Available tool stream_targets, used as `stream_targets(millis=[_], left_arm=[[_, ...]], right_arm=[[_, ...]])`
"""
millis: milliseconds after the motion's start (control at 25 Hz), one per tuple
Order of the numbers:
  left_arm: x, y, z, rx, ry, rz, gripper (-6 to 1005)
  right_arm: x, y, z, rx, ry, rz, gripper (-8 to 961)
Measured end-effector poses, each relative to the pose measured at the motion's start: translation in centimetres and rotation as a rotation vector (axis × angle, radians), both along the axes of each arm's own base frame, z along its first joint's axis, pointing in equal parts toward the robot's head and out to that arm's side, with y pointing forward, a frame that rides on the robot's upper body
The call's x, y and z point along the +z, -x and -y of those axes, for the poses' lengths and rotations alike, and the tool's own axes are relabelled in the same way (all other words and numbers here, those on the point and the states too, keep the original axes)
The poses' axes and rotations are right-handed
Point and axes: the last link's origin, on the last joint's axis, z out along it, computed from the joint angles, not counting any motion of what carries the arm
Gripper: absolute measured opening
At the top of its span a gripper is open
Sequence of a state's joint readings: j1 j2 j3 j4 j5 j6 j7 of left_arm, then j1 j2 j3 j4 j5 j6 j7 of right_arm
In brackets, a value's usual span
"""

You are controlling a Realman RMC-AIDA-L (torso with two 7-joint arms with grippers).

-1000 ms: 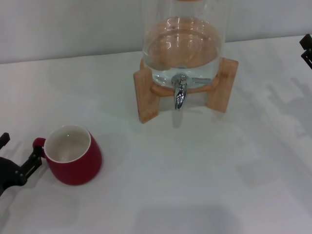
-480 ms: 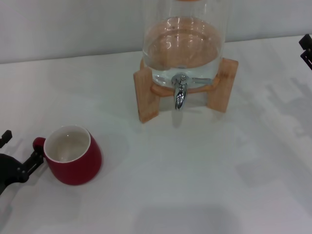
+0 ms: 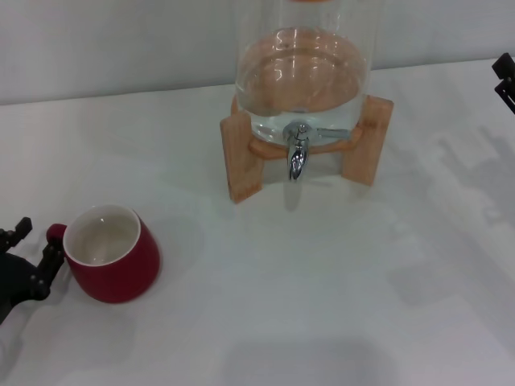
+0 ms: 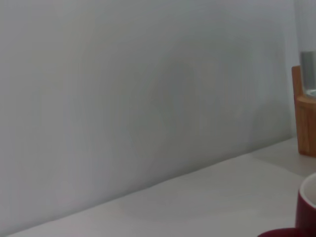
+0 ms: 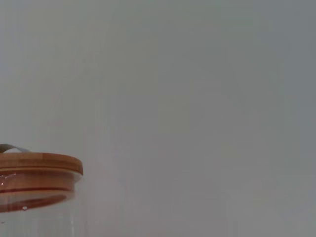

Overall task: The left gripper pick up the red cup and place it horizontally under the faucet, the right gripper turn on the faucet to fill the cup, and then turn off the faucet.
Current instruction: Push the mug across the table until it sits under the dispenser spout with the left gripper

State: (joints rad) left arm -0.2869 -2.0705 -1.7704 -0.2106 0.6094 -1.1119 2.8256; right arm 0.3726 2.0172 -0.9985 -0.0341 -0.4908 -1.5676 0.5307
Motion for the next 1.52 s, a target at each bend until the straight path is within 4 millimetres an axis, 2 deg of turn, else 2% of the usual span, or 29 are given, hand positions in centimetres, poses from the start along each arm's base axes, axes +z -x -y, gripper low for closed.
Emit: stream_targets(millis=[200,520,760,1160,1520], left_arm=[[-0.2,0.1,0.0,0.016,0.006,-0.006,437],[-0.3,0.1,-0.1,0.017,0.007,-0.008,196],[-0.3,0.0,-0.1,0.011,0.006,-0.004,83],[-0.1,-1.1,-1.0,-0.028,-0.004,0.017,85],[-0.5,-2.9,-2.4,-0.083,0.025,0.046,87]], right_arm=[[0.0,0.0,0.0,0.001,0.0,0.0,828],[-0.1,0.0,0.1,0.004,0.008,0.005,828],[-0.1,0.0,0.2,0.009,0.006,0.004,828],[-0.3,0.2,0.2,0.018,0.017,0.007,828],[-0.3,0.2,0.1,0.016,0.019,0.007,828]])
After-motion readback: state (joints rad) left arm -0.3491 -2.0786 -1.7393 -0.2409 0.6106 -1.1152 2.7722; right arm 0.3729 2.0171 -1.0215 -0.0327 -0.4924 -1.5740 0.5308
